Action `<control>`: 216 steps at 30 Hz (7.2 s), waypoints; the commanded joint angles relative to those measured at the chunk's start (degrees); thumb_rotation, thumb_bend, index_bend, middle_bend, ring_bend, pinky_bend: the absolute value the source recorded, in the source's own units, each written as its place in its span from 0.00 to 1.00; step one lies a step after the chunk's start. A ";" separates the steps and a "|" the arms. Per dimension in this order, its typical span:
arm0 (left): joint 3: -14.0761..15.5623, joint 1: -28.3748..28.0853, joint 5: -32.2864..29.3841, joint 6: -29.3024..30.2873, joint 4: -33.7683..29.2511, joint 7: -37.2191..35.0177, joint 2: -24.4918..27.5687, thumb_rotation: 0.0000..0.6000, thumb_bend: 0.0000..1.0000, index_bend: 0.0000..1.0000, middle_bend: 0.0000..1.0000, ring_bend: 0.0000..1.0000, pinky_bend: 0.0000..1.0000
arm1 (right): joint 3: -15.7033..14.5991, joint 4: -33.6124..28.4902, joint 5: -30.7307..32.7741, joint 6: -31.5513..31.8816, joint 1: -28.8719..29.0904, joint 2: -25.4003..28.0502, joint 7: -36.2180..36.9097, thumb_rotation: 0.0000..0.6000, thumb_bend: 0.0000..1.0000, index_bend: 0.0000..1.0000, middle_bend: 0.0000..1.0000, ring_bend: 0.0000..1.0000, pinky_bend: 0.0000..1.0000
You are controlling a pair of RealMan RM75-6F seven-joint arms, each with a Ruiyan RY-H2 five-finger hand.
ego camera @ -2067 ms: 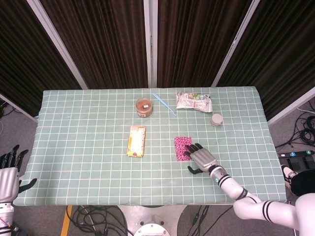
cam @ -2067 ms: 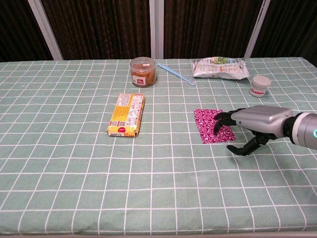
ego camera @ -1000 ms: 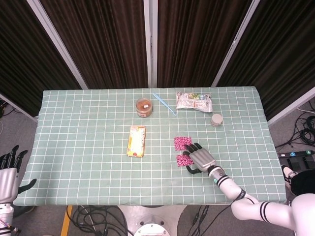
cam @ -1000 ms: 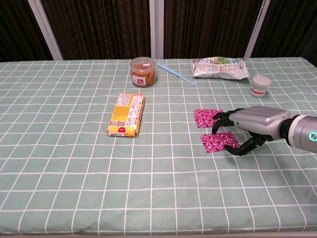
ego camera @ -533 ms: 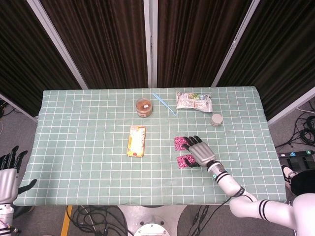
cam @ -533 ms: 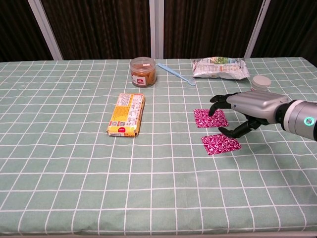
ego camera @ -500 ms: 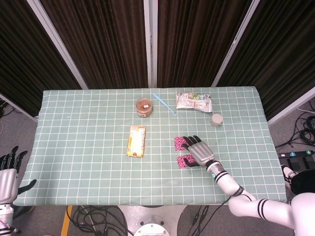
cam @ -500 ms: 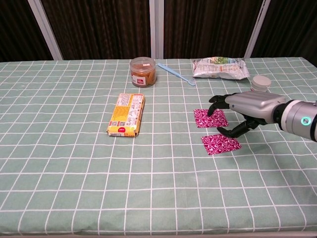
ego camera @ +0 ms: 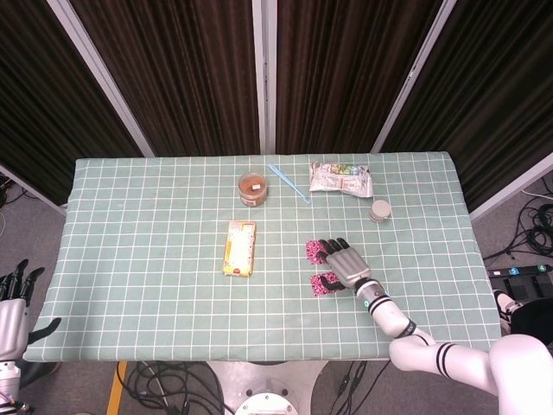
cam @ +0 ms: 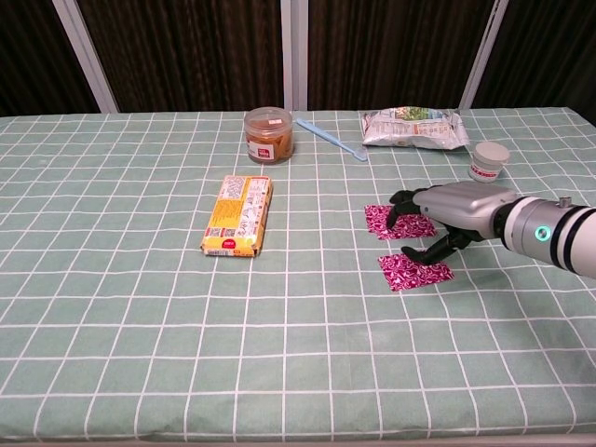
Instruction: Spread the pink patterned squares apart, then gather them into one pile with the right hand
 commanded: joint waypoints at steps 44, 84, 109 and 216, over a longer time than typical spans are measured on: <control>-0.01 0.25 -0.14 0.17 -0.44 0.43 -0.14 1.00 0.16 0.21 0.15 0.14 0.15 | 7.22 9.97 8.96 -2.06 4.58 -5.75 -0.01 0.96 0.10 0.27 0.04 0.00 0.00; -0.02 0.58 -0.15 0.30 0.08 -0.16 -0.28 1.00 0.16 0.21 0.15 0.14 0.15 | 6.09 5.36 7.51 2.30 2.27 -3.56 0.87 0.94 0.14 0.40 0.09 0.00 0.00; 0.00 0.52 0.17 0.41 -0.47 0.33 -0.25 1.00 0.16 0.21 0.15 0.14 0.15 | -0.97 -4.43 -5.75 3.08 -2.12 1.64 6.34 0.94 0.14 0.39 0.09 0.00 0.00; 0.08 0.59 -0.36 -0.26 -0.57 -0.37 -0.05 1.00 0.16 0.21 0.15 0.14 0.15 | -0.89 0.04 -14.72 2.57 -2.69 0.60 12.71 0.88 0.14 0.33 0.11 0.00 0.00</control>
